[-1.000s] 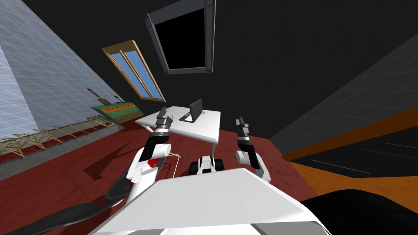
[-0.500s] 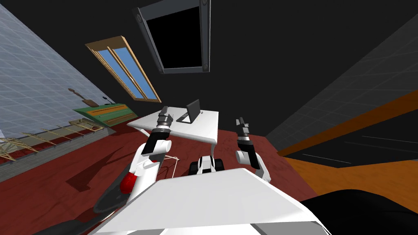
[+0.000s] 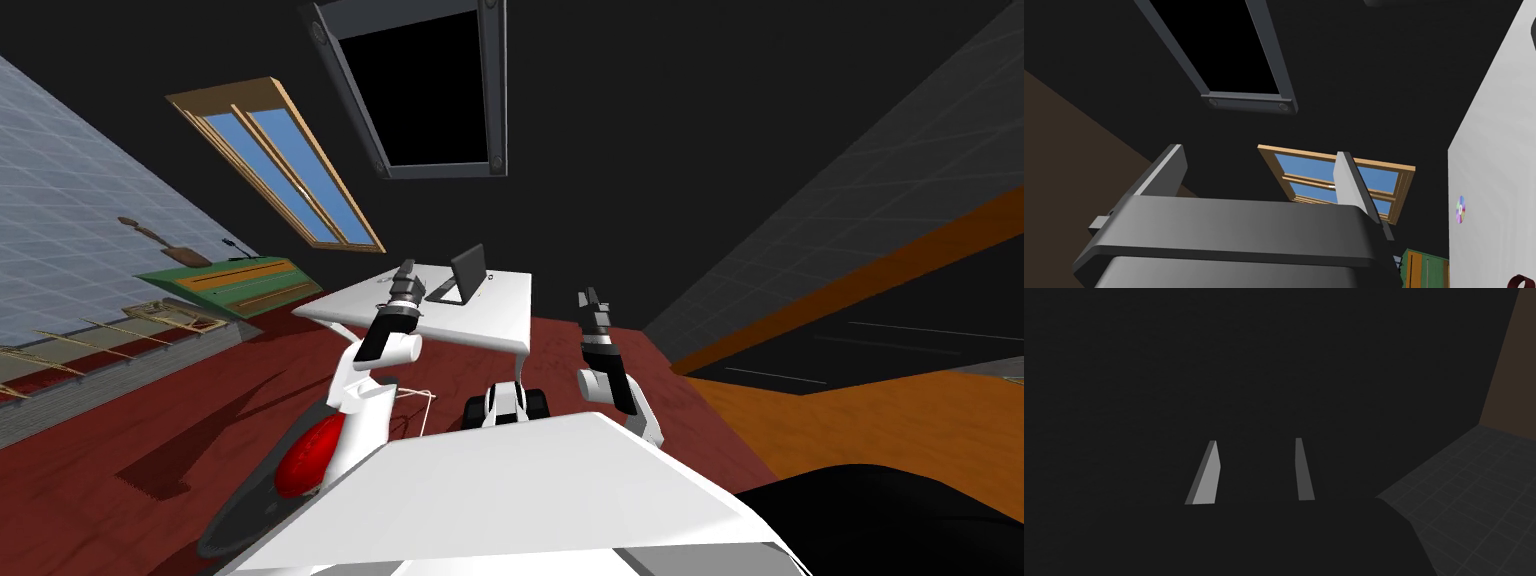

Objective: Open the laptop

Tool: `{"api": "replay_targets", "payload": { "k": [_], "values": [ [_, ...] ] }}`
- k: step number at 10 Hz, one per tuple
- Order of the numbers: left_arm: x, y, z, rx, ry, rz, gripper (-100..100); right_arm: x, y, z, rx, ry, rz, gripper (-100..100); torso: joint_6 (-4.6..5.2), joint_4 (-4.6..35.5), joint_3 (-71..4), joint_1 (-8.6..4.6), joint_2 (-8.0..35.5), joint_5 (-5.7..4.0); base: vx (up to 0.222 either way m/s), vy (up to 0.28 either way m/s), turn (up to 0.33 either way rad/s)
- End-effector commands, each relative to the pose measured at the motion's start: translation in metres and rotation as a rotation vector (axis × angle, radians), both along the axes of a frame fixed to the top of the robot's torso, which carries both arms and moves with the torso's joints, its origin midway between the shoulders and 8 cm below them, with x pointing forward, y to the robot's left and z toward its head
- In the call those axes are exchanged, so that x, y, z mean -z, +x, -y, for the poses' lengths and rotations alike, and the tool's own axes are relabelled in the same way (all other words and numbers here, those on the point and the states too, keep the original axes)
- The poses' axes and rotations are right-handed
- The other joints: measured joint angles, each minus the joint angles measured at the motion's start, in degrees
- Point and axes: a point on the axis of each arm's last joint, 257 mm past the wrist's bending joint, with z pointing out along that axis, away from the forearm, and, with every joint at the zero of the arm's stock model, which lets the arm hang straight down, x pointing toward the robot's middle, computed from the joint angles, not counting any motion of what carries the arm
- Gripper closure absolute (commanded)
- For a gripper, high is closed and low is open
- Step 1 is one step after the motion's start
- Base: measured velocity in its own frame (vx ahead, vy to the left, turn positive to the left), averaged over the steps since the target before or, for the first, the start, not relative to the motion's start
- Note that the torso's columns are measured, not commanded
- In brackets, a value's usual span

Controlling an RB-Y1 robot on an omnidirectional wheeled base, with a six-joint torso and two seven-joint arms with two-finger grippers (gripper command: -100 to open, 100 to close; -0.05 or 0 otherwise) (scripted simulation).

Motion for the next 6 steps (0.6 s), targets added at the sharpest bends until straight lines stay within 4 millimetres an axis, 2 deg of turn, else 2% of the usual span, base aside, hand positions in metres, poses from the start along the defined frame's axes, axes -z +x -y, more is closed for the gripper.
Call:
{"api": "replay_targets", "payload": {
  "k": [1,6],
  "values": [
    [0.005,0.009,-0.004,-0.014,-0.017,-0.036,-100,0.000,0.000,0.000,0.000,0.000,0.000,0,0.03,0.00,0.00,-0.01,-0.01,0.00,0.010,0.007,-0.048],
    [0.015,0.036,-0.015,-0.056,-0.081,-0.131,-100,0.000,0.000,0.000,0.000,0.000,0.000,0,0.02,-0.01,-0.02,0.00,-0.03,0.00,0.016,0.008,-0.098]
  ]
}}
